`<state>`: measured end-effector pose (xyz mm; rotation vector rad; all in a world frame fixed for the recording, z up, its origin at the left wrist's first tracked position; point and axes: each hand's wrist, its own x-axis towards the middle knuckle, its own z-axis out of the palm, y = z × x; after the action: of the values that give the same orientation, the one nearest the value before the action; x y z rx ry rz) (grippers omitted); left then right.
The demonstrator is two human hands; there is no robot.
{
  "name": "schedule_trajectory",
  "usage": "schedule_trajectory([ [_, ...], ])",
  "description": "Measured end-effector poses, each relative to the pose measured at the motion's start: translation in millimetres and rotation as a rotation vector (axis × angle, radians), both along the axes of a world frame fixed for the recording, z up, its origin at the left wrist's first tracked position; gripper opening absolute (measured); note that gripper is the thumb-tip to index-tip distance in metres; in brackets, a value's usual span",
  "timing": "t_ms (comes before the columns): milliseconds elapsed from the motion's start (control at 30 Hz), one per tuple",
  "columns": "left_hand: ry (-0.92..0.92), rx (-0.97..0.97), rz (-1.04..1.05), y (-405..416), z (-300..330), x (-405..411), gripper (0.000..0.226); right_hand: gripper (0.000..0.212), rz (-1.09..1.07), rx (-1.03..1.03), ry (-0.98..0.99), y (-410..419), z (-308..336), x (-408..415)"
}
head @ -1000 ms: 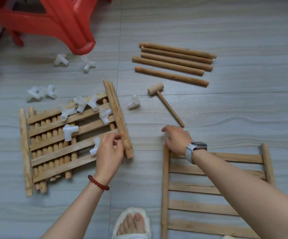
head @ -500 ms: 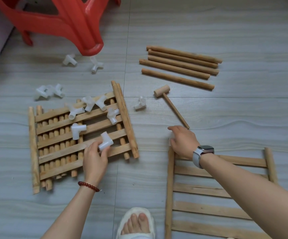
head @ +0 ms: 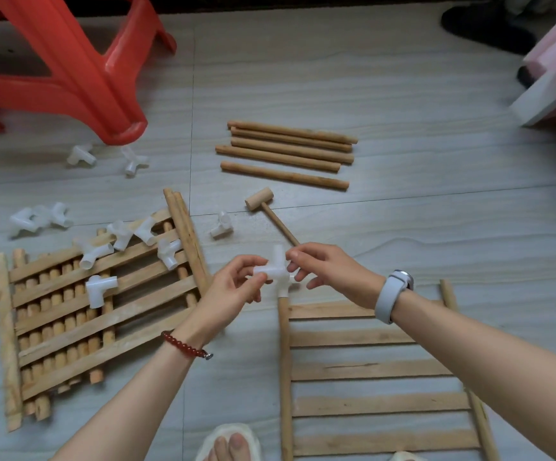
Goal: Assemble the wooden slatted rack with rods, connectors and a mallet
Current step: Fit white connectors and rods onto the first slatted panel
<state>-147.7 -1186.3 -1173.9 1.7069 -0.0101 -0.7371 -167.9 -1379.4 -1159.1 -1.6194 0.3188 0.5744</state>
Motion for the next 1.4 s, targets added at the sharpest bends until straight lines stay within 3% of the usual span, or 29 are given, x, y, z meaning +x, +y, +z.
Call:
schedule_trajectory([
  [233, -0.115, -0.020, -0.138, -72, 18, 2, 0.017, 0.019, -0.186, 0.048, 0.074, -52, 8, -31],
  [367, -0.196, 0.025, -0.193, -110, 24, 0, 0.020, 0.009, -0.293, 0.138, 0.101, -78, 7, -48],
  [700, -0.005, 0.048, -0.385, -189, 5, -17, 0.020, 0.013, -0.629, 0.390, 0.079, -140, -24, -89],
  [833, 0.069, 0.009, -0.308, -214, -17, -44, 0.018, 0.006, -0.671, 0.320, 0.133, -161, -40, -104],
  [1000, 0.122, -0.024, -0.283, -239, -43, -73, 0.024, 0.021, -0.685, 0.210, 0.192, -181, -57, -120],
  [1200, -0.208, 0.261, -0.244, -260, -61, -84, 0.027, 0.034, -0.567, 0.092, 0.227, -197, -70, -125],
  [1333, -0.412, 0.335, -0.309, -265, -66, -87, 0.035, 0.049, -0.481, 0.122, 0.245, -207, -71, -126],
  [1400, -0.428, 0.329, -0.324, -268, -69, -87, 0.036, 0.050, -0.461, 0.051, 0.212, -210, -73, -123],
])
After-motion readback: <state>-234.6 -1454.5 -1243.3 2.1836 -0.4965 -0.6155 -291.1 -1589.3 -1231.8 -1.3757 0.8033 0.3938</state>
